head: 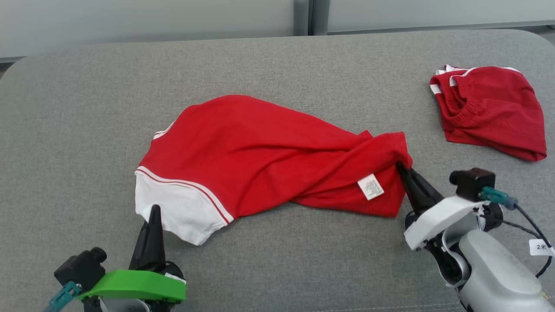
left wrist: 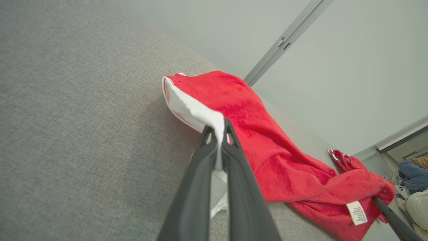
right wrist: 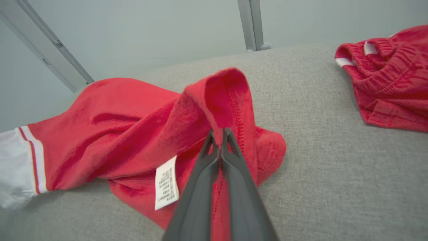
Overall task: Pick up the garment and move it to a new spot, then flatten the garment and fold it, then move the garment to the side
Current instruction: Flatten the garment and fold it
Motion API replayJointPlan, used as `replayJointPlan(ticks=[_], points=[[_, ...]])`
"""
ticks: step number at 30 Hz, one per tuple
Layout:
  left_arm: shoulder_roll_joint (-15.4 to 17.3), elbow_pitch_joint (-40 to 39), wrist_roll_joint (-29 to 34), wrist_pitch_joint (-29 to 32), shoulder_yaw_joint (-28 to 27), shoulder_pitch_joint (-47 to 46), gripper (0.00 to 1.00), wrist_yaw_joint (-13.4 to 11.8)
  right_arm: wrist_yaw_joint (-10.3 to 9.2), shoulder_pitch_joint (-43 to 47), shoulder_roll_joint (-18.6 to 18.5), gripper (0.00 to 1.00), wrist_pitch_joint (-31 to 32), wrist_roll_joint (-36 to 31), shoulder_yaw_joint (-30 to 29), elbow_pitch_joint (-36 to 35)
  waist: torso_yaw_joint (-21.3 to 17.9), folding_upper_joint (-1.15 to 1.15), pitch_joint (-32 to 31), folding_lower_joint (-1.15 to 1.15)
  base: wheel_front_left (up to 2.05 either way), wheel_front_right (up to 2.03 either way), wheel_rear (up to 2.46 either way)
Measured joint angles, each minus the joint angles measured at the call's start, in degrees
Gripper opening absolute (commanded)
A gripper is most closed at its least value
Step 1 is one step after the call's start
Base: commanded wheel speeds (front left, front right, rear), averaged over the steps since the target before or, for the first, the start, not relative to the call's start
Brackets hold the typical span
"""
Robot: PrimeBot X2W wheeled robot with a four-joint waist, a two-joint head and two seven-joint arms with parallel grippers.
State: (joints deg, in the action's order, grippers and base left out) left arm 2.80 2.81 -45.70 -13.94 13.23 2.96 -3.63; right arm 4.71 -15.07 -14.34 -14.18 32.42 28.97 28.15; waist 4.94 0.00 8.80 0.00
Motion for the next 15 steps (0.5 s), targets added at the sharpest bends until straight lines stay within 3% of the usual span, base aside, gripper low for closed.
replayJointPlan(ticks=[9, 15], points=[[-0.11, -8.98, -3.67, -0.33, -6.7, -2.75, 0.0, 1.25, 1.85, -1.05, 3.16, 0.0, -0.18, 10.25, -14.03, -12.98, -0.99, 0.0, -1.92, 0.0, 0.0, 0.0, 0.0], [-0.24, -18.05, -3.96, -0.49, -9.23, -4.52, 0.0, 2.63, 2.42, 2.79, 0.3, 0.0, -0.41, 15.72, -11.25, -18.76, -1.52, 0.0, -4.18, 0.0, 0.0, 0.0, 0.0]])
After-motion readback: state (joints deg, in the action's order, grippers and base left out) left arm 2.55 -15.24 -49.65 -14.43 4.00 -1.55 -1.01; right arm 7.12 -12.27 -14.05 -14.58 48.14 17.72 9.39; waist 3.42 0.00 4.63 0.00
